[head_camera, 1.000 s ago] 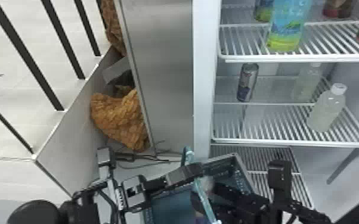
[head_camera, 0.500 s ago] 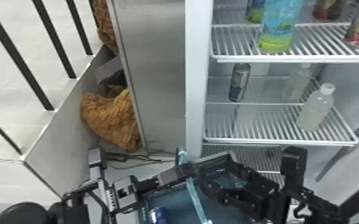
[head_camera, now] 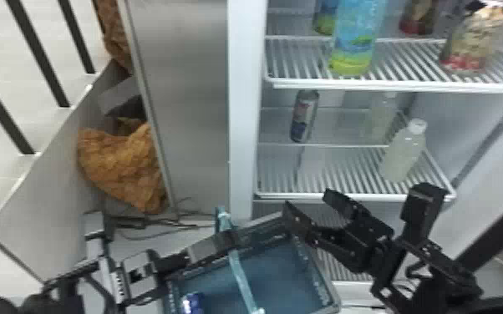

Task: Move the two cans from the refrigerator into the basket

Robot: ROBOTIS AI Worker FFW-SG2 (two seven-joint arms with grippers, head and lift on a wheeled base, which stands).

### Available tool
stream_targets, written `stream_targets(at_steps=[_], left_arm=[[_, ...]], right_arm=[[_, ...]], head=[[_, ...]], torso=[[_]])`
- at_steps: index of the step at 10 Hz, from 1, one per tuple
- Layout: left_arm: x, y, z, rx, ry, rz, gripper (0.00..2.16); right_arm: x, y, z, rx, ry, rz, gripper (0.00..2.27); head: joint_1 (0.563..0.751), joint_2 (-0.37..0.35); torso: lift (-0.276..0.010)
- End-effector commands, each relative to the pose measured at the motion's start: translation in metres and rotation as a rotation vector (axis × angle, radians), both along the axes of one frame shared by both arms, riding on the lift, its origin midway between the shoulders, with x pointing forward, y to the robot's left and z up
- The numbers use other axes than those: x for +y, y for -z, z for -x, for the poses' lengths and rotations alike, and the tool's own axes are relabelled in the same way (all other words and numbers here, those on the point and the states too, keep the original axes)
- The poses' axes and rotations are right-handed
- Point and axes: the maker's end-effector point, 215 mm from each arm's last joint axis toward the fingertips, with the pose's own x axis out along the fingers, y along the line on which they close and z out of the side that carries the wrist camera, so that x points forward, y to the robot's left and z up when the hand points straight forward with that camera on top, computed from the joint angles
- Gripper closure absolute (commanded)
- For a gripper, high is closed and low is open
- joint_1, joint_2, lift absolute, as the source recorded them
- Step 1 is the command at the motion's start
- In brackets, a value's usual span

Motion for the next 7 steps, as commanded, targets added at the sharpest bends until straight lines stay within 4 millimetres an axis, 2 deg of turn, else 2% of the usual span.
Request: stream_targets(at_steps=[1,3,5,7], left_arm=[[0.0,0.0,0.0,0.0,0.0,0.002,1.21],[0.0,0.0,0.001,0.002,0.0,0.002,1.21],[0.0,0.001,0.001,0.002,0.0,0.0,1.21],[-0.001,-0.001,-0.001,-0.002,0.002,0.002,1.21]], right_arm=[[-0.018,-0.016,-0.015,-0.052,0.059,0.0,0.12],[-0.041,-0.034,-0.033,-0.119,0.136,0.01,0.11],[-0.063,-0.043,-0.048,-0.175,0.205,0.021,0.11],[-0.075,-0.041,-0.06,-0.202,0.245,0.029,0.11]], head=[[0.695,-0.055],[0.695,-0.086],[0.695,-0.111],[0.695,-0.138]], torso=[[-0.219],[-0.219],[-0.219],[-0.219]])
